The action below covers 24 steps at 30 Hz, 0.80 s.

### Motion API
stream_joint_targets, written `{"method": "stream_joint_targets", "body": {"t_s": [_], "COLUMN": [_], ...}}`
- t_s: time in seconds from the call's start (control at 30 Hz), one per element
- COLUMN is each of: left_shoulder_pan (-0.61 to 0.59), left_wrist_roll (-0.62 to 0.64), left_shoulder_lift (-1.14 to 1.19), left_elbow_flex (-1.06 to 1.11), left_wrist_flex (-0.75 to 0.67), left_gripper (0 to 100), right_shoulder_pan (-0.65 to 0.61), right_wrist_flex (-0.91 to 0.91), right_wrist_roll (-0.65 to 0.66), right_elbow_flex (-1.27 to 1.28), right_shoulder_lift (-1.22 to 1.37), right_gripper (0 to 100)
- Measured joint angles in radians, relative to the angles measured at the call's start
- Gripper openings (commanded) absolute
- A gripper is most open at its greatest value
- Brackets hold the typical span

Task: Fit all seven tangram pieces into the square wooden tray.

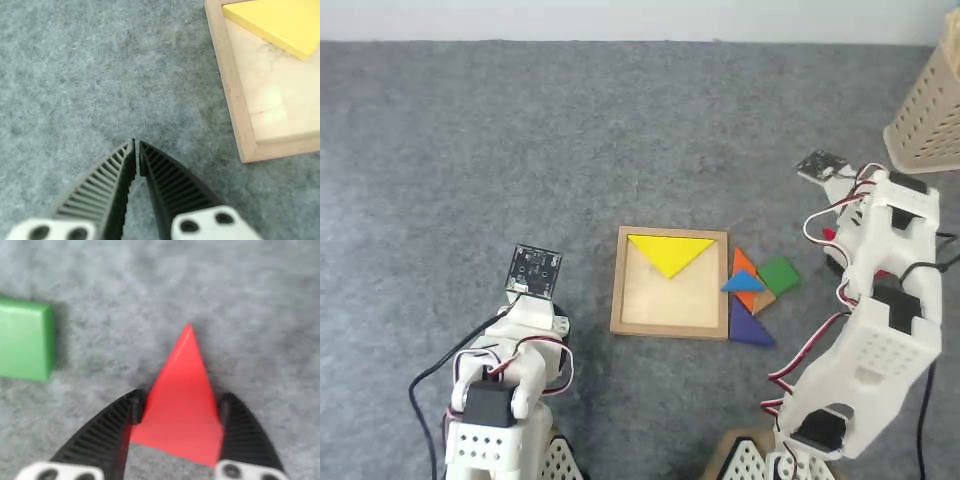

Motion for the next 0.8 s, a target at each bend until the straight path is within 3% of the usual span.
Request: {"method": "stream_joint_targets", "body": {"t_s": [0.33,0.5,0.63,0.8], "left_shoulder_pan": [0.000,0.000,0.000,0.000], "left_wrist_roll": [0.000,0.000,0.000,0.000], "left_shoulder_lift": [0.000,0.000,0.000,0.000], "left_elbow_flex": [0.000,0.000,0.000,0.000], "left_wrist_flex": [0.000,0.000,0.000,0.000], "left_gripper": [1,1,1,1], "right_shoulder_pan": [-0.002,0.040,0.075,0.130], "right_wrist_flex": [0.164,0.262,0.330,0.416], "right_wrist_roll": [-0.249,-0.382,-0.334,-0.101], "right_elbow_flex": [-0.138,-0.216,-0.227,-0.127], "right_shoulder_lift": [0.014,0.014,0.005,-0.161], "right_gripper": [3.9,8.4,14.5,18.1]}}
